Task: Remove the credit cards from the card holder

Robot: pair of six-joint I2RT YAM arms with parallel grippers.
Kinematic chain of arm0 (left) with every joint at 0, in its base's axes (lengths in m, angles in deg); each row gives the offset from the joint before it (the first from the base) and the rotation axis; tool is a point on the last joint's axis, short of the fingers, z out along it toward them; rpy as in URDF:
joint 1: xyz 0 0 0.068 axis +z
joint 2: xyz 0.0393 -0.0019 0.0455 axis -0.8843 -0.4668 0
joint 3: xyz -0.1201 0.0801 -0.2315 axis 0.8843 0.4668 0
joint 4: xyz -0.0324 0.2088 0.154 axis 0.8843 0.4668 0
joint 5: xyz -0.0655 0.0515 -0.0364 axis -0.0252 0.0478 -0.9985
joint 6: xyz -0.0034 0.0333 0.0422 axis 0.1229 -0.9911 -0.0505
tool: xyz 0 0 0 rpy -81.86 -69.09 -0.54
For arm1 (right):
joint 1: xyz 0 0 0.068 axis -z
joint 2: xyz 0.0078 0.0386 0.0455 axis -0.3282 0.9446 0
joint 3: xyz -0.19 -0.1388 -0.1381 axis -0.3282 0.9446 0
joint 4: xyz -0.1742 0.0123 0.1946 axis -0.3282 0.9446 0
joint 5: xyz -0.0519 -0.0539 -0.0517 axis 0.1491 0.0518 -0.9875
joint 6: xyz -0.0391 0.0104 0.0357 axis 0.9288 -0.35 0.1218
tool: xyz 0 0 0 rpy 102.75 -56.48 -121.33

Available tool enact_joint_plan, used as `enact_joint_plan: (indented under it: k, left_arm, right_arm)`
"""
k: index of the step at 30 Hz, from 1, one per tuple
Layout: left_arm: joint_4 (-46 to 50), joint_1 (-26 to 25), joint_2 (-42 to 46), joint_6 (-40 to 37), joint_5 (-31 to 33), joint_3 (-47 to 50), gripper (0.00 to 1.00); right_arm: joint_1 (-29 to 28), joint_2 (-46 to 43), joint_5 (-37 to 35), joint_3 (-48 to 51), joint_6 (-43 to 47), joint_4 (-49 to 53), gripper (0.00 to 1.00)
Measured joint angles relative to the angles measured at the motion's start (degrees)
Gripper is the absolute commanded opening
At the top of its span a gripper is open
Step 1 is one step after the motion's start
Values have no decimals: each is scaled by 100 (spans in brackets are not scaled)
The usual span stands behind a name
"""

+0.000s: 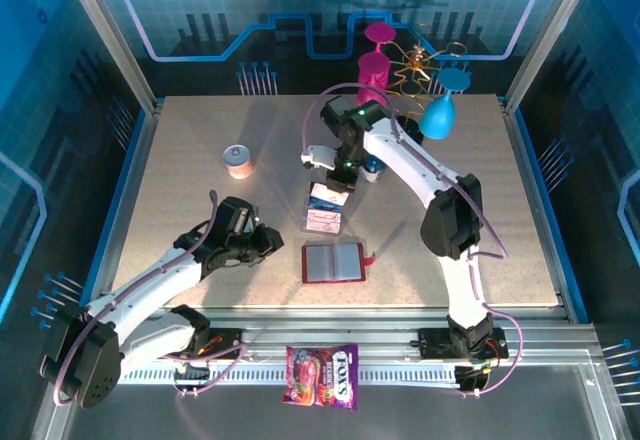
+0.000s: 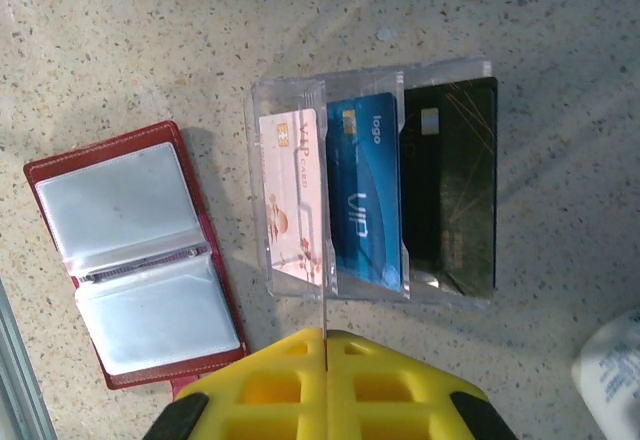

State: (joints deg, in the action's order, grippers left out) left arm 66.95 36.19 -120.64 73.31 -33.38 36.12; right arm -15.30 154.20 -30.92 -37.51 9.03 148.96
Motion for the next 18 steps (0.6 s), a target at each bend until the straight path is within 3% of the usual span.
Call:
enact_joint_plan:
  k: [7, 18]
  left_arm:
    - [70, 42, 101, 28, 2, 24, 23]
    - [125, 76, 170, 35, 2, 48, 24]
  right_arm:
    - [-94, 669, 103, -636, 107, 433, 0]
    - [-160, 1134, 260, -815, 192, 715, 0]
